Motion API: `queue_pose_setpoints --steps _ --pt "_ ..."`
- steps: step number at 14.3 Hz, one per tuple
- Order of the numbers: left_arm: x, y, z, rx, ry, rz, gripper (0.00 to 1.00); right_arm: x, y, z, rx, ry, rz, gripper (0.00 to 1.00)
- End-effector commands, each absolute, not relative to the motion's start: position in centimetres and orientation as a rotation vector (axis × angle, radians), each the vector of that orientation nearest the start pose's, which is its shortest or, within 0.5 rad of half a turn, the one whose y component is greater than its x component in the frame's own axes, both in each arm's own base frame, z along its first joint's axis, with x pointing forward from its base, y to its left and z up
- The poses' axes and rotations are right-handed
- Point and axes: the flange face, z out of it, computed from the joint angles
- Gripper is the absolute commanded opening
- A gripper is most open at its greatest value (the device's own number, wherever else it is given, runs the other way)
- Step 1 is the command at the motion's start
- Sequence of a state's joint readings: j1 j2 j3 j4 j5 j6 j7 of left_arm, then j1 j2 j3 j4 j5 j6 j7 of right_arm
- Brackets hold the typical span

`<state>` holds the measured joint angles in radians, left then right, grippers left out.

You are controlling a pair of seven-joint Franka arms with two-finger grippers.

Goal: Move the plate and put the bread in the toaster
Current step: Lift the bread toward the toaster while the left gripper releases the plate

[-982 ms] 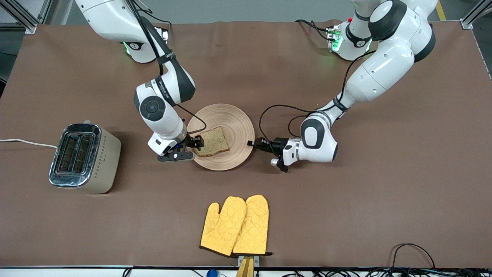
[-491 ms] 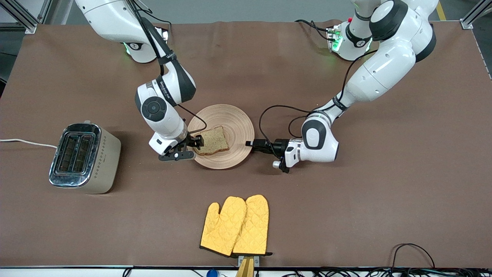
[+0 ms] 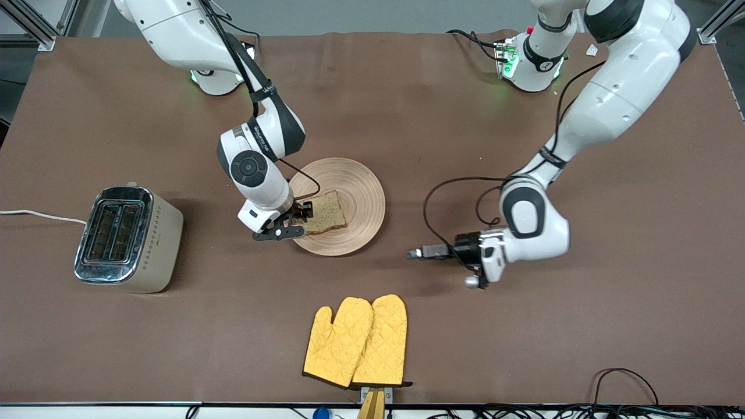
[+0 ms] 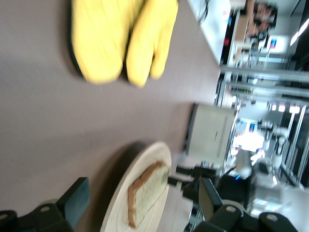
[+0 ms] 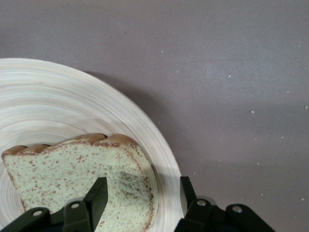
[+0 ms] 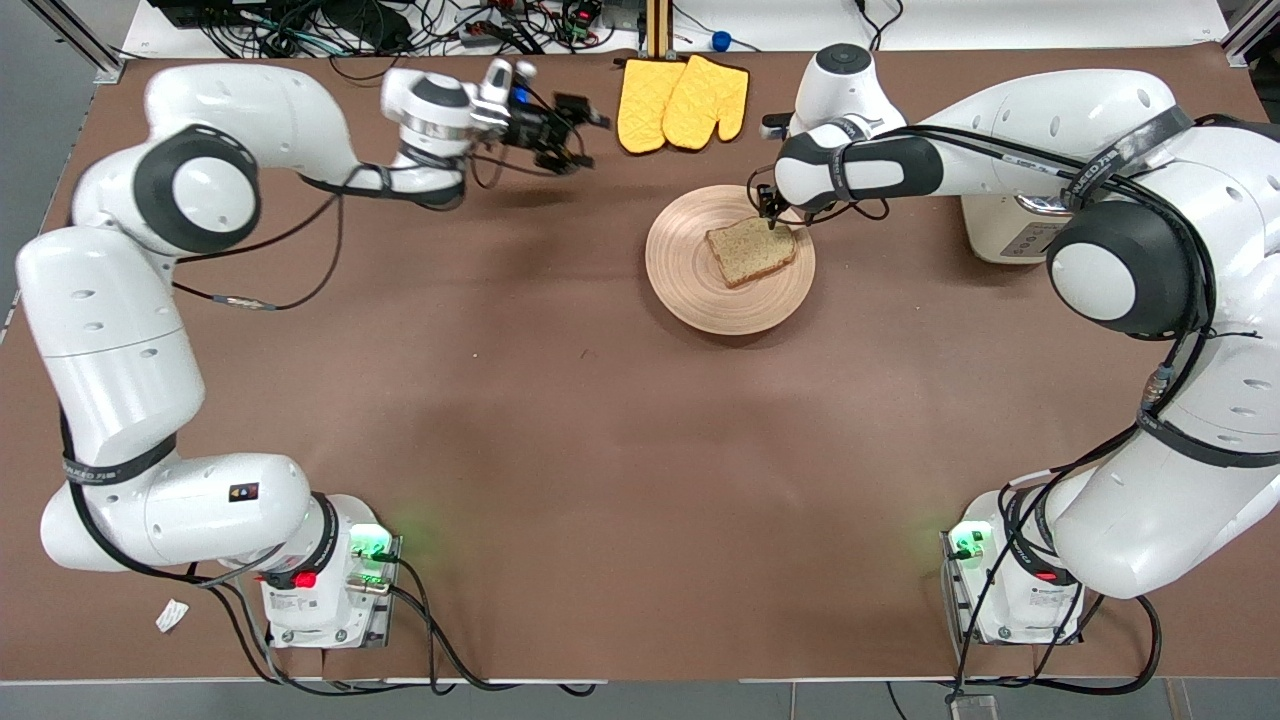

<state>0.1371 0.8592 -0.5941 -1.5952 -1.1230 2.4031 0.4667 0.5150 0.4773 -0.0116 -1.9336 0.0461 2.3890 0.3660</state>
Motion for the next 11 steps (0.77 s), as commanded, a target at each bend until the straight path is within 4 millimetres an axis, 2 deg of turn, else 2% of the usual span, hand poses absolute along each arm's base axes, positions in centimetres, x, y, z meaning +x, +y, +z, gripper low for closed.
queue_pose_setpoints --steps 1,4,8,9,11 --pt "67.8 -21.0 23.1 1.971 0.251 -0.015 1.0 53.8 30.6 23.5 -3.122 -0.123 0.053 0.59" --pt "70.4 -17.0 26.4 2.007 0.308 -0.02 1.0 53.8 30.5 22.8 -3.125 -0.118 0.061 0.57" --pt "73.7 -13.4 31.0 2.07 0.411 -0.008 1.0 53.7 30.5 22.4 -3.128 -0.12 0.069 0.48" --pt "74.2 -12.9 32.2 2.091 0.416 -0.012 1.0 53.7 30.5 22.3 -3.128 -0.12 0.072 0.46" --pt "74.4 -11.3 32.9 2.178 0.402 -0.019 1.0 53.7 30.5 22.1 -3.129 -0.12 0.071 0.46"
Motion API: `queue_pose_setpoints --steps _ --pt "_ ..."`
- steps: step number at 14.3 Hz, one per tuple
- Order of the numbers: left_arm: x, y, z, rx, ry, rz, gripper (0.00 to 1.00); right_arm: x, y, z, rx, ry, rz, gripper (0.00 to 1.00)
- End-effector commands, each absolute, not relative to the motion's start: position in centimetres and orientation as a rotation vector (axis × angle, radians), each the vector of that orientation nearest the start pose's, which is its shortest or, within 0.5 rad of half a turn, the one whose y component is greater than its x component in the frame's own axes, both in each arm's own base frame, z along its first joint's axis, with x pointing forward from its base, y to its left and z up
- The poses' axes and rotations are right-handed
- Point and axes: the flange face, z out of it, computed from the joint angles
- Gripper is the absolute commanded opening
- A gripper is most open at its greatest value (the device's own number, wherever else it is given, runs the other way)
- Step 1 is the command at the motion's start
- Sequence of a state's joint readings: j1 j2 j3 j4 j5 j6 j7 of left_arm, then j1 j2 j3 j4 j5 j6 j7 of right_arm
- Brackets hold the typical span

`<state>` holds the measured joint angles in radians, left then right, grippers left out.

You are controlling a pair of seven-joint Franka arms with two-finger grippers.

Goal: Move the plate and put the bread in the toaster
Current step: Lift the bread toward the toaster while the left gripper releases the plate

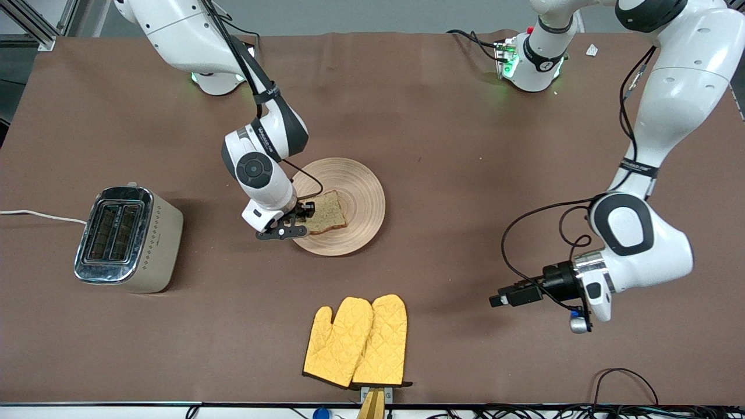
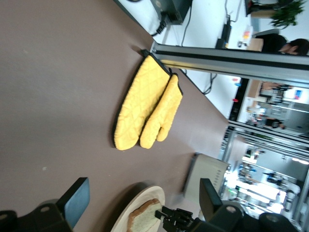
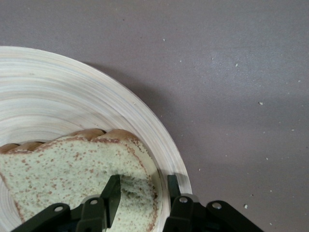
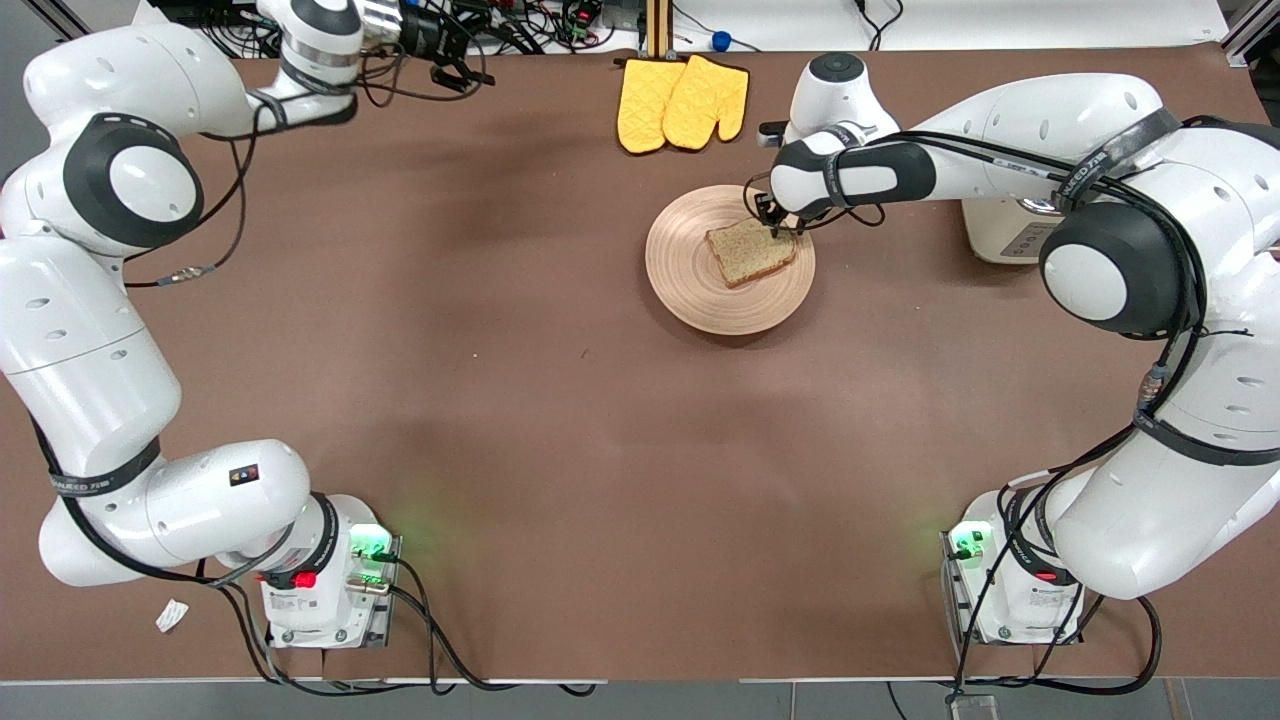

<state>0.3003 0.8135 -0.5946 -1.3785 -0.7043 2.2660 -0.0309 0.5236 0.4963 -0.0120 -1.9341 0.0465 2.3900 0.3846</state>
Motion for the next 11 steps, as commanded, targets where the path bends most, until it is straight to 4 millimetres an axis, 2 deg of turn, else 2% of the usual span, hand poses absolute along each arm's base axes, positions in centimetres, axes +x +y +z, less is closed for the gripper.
queue_pose_setpoints --steps 1,2,3,4,6,8,10,11 --pt "74.6 -9.5 33.3 2.204 0.402 -0.001 1.0 53.7 30.4 22.1 -3.129 -0.117 0.071 0.46" --pt "74.4 -8.0 35.3 2.217 0.386 0.013 1.0 53.7 30.5 21.8 -3.13 -0.117 0.078 0.46" --pt "73.7 -7.0 39.0 2.25 0.338 0.023 1.0 53.6 30.6 21.8 -3.129 -0.122 0.076 0.44" --pt "72.9 -6.0 41.1 2.29 0.308 -0.005 1.0 53.6 30.6 21.8 -3.13 -0.122 0.078 0.39" --pt "71.1 -2.6 44.0 2.385 0.266 -0.063 1.0 53.7 30.5 21.8 -3.128 -0.115 0.072 0.22" --pt "69.4 -2.2 47.2 2.48 0.218 -0.087 1.0 53.7 30.6 21.5 -3.127 -0.117 0.07 0.04" --pt "68.1 -2.3 50.5 2.618 0.217 -0.058 1.0 53.9 31.0 22.1 -3.127 -0.068 0.072 0.0" --pt "67.4 -2.4 51.1 2.676 0.254 -0.081 1.0 54.3 31.4 23.0 -3.131 -0.014 0.087 0.0"
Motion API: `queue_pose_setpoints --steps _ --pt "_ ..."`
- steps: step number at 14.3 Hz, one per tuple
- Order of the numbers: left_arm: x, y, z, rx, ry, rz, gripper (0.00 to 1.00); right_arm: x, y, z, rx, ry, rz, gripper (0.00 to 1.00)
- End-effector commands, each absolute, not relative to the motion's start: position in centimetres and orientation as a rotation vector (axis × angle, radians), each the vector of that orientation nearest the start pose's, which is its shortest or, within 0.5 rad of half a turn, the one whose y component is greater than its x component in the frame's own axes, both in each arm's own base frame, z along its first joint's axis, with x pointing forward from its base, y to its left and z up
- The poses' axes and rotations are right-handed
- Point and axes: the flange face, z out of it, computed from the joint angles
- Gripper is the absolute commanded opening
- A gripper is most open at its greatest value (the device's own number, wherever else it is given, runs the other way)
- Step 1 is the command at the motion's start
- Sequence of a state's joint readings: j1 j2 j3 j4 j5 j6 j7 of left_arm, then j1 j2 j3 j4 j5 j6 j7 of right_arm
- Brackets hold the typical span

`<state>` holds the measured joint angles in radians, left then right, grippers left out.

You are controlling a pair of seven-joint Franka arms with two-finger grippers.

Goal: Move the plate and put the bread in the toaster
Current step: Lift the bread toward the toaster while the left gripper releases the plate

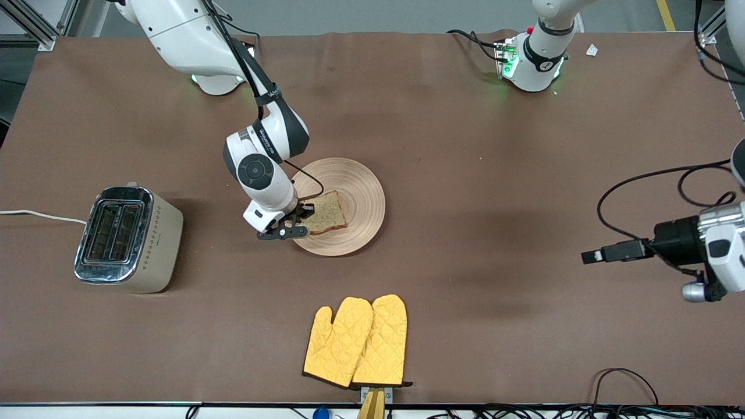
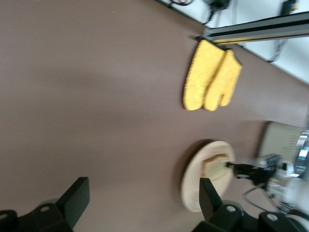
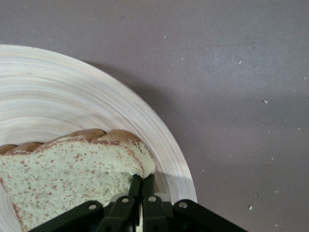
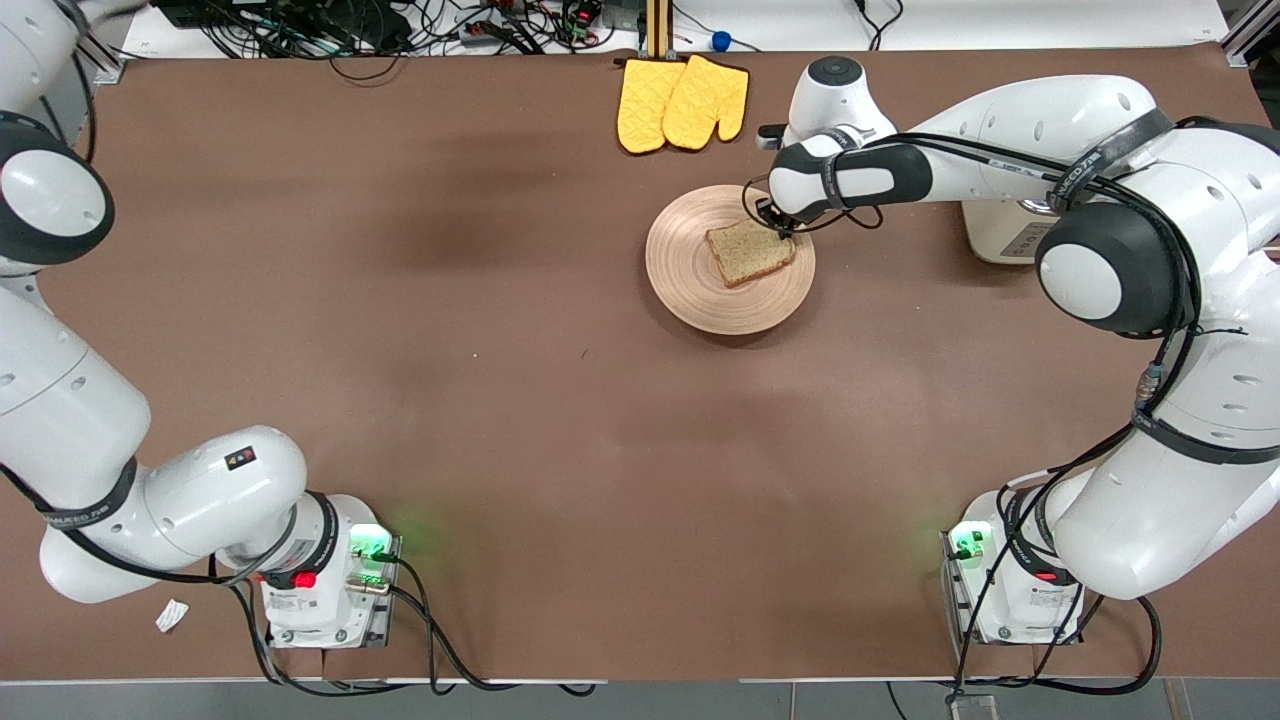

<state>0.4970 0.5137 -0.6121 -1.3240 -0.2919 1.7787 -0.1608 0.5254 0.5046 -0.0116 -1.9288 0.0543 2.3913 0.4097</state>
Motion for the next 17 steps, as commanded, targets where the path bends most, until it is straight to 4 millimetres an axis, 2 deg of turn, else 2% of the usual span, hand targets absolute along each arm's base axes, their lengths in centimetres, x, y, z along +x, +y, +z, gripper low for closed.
queue_pose_setpoints --steps 1,3,5,6,7,9,10,11,14,16,17 --pt "66.8 -2.5 52.4 2.75 0.258 -0.066 1.0 55.0 31.9 24.7 -3.144 0.049 0.135 0.0" --pt "65.6 -3.4 54.8 2.844 0.227 -0.025 1.0 56.3 32.6 28.9 -3.169 0.17 0.224 0.0" --pt "64.5 -3.5 56.1 2.888 0.203 -0.051 1.0 57.5 32.4 33.6 -3.194 0.172 0.275 0.0" --pt "63.3 -4.1 58.5 2.924 0.182 -0.013 1.0 57.7 31.9 35.8 -3.211 0.165 0.285 0.0" --pt "62.3 -4.0 60.3 2.957 0.179 0.027 1.0 58.1 30.8 37.9 -3.275 0.142 0.258 0.0" --pt "60.1 -2.7 62.3 3.038 0.189 0.026 1.0 58.9 28.2 41.6 -3.415 0.135 0.246 0.0" --pt "59.3 -1.6 63.2 3.06 0.191 0.039 1.0 59.3 26.9 42.9 -3.459 0.152 0.266 0.0" --pt "58.1 -1.6 64.5 3.074 0.161 0.055 1.0 59.7 25.4 44.3 -3.497 0.164 0.293 0.0" --pt "55.4 -1.9 66.9 3.098 0.137 0.027 1.0 59.7 22.4 46.0 -3.679 0.157 0.359 0.0" --pt "54.1 -1.8 66.7 3.103 0.138 -0.018 1.0 59.9 20.9 46.4 -3.826 0.18 0.324 0.0" --pt "53.4 -1.0 66.8 3.098 0.161 -0.025 1.0 60.0 20.1 46.6 -3.885 0.204 0.329 0.0"
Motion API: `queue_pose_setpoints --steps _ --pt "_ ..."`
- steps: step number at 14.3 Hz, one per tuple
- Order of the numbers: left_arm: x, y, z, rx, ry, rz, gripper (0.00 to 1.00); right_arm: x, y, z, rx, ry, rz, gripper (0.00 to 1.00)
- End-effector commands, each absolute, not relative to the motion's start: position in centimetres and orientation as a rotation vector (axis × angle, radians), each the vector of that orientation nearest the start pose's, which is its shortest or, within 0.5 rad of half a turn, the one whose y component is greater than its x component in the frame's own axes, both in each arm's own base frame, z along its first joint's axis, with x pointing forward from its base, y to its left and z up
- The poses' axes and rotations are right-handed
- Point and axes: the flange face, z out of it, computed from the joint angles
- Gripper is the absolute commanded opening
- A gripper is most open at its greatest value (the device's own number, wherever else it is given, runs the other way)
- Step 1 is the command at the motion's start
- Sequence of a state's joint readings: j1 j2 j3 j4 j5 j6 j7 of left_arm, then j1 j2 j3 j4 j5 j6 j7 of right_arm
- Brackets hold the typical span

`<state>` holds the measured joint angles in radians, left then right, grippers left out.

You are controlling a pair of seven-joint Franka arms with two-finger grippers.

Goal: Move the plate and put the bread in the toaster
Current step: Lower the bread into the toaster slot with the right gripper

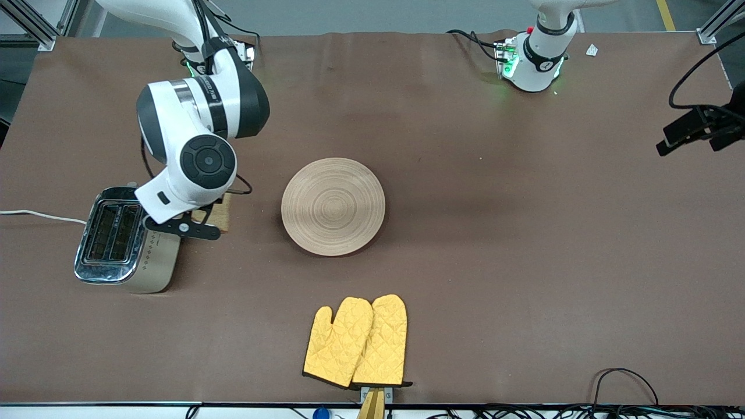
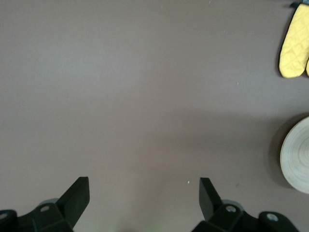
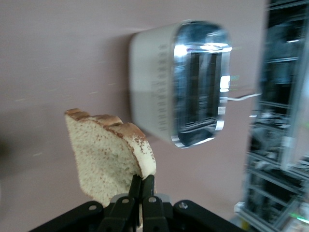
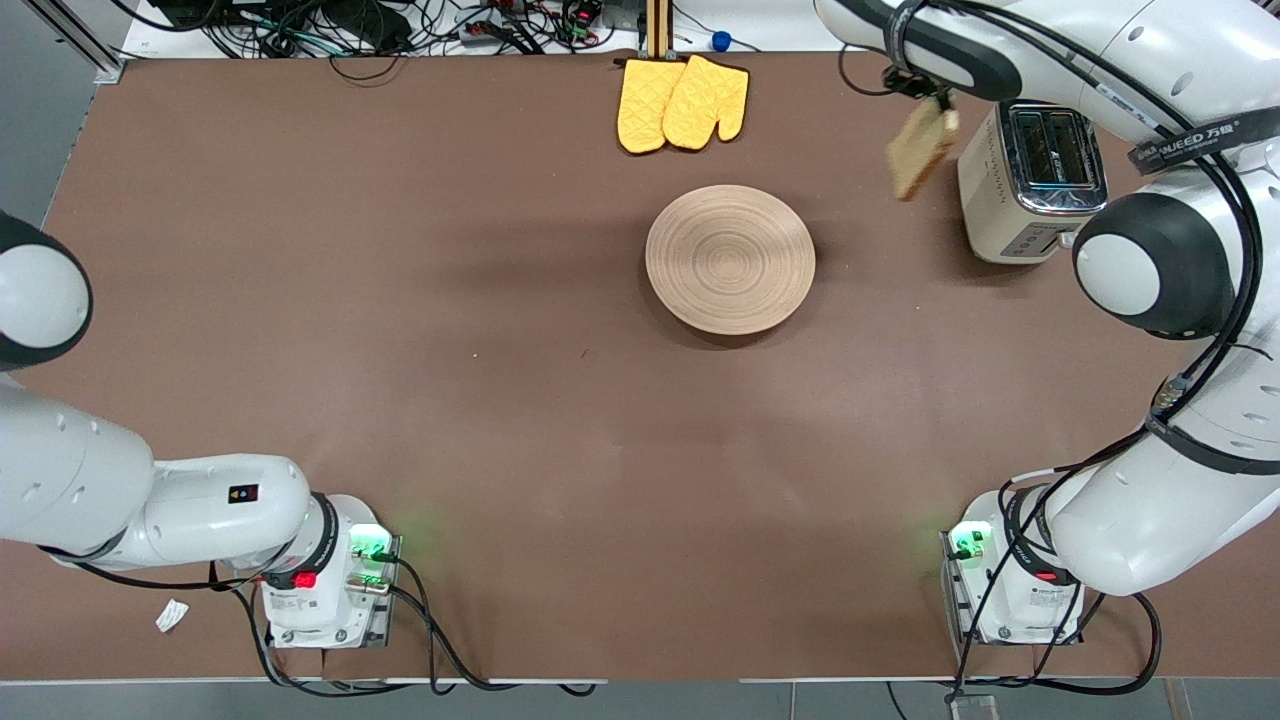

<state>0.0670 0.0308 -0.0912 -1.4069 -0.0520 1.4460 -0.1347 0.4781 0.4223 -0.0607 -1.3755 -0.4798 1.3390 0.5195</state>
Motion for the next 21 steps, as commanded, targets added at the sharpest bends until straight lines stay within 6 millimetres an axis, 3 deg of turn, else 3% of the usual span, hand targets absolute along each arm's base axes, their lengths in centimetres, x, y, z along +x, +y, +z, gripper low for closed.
queue_pose_setpoints --steps 1,4,7,11,21 --pt "52.7 -0.8 66.7 -3.181 -0.17 0.034 1.0 60.3 19.1 46.8 2.304 -0.134 -0.185 0.0" --pt "51.9 -1.1 66.6 -3.18 -0.16 0.041 1.0 61.5 15.3 47.1 2.206 -0.176 -0.173 0.0" --pt "51.3 -3.6 66.5 -3.165 -0.126 0.046 1.0 63.0 11.6 46.8 2.124 -0.215 -0.15 0.0" --pt "51.0 -3.0 65.1 -3.166 -0.141 0.014 1.0 64.6 8.3 45.5 2.106 -0.229 -0.135 0.0" --pt "51.3 -2.0 65.7 -3.178 -0.145 0.0 1.0 65.1 6.9 43.3 2.092 -0.21 -0.153 0.0"
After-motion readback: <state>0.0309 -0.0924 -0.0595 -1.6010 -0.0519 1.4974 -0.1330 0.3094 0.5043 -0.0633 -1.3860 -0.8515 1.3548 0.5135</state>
